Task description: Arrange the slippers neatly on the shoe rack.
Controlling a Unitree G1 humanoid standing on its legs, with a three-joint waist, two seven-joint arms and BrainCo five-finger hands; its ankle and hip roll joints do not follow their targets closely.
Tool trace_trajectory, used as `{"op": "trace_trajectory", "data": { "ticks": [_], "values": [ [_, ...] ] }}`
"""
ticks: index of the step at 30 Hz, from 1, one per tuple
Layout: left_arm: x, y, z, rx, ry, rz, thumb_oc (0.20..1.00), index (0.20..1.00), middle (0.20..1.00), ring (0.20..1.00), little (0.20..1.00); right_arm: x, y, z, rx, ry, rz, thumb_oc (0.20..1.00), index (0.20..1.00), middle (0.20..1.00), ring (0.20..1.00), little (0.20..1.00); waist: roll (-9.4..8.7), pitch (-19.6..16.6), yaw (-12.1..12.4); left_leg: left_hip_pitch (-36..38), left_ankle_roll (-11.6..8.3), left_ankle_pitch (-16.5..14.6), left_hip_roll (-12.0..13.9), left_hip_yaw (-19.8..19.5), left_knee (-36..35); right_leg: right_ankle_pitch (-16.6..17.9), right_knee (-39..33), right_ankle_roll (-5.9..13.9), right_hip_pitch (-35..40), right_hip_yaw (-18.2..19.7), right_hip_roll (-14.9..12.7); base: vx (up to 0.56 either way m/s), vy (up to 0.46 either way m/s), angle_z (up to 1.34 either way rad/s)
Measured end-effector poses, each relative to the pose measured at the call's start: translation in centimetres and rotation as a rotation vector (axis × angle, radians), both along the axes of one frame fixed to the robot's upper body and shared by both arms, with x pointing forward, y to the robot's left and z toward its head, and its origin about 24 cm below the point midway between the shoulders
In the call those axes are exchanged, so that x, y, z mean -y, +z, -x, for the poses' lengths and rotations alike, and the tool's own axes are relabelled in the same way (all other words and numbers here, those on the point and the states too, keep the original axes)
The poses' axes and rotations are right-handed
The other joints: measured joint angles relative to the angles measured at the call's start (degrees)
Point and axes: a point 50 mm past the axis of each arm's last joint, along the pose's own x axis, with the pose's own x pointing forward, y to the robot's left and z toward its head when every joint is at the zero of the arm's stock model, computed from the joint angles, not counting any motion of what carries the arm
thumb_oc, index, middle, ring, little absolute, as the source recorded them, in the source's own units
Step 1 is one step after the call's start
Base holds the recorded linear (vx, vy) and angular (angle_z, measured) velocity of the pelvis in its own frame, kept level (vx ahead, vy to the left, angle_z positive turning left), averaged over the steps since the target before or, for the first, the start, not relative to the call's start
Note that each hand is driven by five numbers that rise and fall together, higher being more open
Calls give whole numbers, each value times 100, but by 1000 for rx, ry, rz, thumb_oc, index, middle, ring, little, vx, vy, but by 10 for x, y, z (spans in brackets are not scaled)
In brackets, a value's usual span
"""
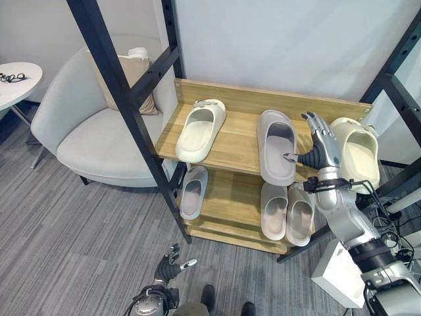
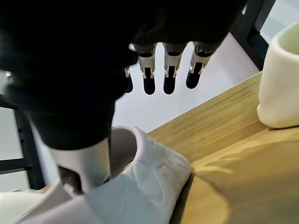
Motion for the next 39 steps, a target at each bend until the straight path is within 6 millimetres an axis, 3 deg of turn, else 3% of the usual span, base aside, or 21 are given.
{"op": "trace_trajectory", "data": {
  "ticks": [4, 5, 7, 22, 27, 31, 34, 35, 39],
  "values": [
    [-2, -2, 5, -15, 1, -2, 1000, 1000, 1000, 1000, 1000, 3, 3, -7, -6, -24, -21, 1000, 1000, 1000, 1000, 1000, -29, 28, 34, -35, 12, 10, -2, -9, 11, 1, 0, -2, -28, -12, -1, 0, 0, 0],
    [-3, -2, 6, -17, 7, 8, 1000, 1000, 1000, 1000, 1000, 6, 5, -12, -12, -34, -42, 583, 583, 583, 583, 583, -44, 57, 40, -36, 12, 13, -2, -10, 36, 1, 0, -2, -28, -14, 0, 0, 0, 0],
    [-3, -2, 6, -20, 0, 7, 1000, 1000, 1000, 1000, 1000, 8, 7, -18, -22, -49, -63, 200, 200, 200, 200, 200, -72, 86, 52, -39, 12, 16, -1, -14, 36, 1, 0, -2, -29, -21, 1, 0, 0, 0],
    [-7, -2, 7, -30, 41, 21, 1000, 1000, 1000, 1000, 1000, -1, -3, -24, -88, -19, -370, 200, 200, 200, 200, 200, -100, 92, 63, -61, -51, 32, -10, -121, 36, 6, 0, -8, -22, -122, 1, -10, -2, 3],
    [-18, 1, 4, -19, 114, 11, 1000, 1000, 1000, 1000, 1000, 3, -5, 17, -1, 9, -531, 200, 200, 200, 200, 200, -33, 88, 58, -59, 14, 82, -24, -120, 38, 3, 2, -17, -7, -121, -13, -19, -26, 0],
    [-24, 1, 5, -21, 159, 4, 1000, 1000, 1000, 1000, 1000, 5, 14, 38, 122, 43, -579, 200, 200, 200, 200, 200, 52, 79, -80, -38, 17, 84, -21, -40, 36, 8, 2, -22, -12, -52, -17, -65, -64, -9],
    [-21, 3, 2, -11, 162, 18, 1000, 1000, 1000, 1000, 1000, -12, 40, 55, 232, 232, -689, 200, 200, 200, 200, 200, 109, 60, -282, -16, 15, 86, 8, 26, 37, 23, 1, -34, -13, 18, -3, -109, -89, -11],
    [-19, 4, 1, -10, 157, 22, 1000, 1000, 1000, 1000, 1000, -30, 47, 61, 225, 419, -826, 200, 200, 200, 200, 200, 126, 50, -387, 27, 7, 86, 22, 44, 35, 29, 2, -42, 14, 19, 14, -59, -42, -9],
    [-12, 5, -3, 0, 143, 52, 1000, 1000, 1000, 1000, 1000, -69, 39, 66, 45, 743, -985, 200, 200, 200, 200, 200, 148, 33, -423, 50, -87, 32, 50, 16, -1, 13, 1, -37, 52, 14, 41, -54, -42, 2]
  ]
}}
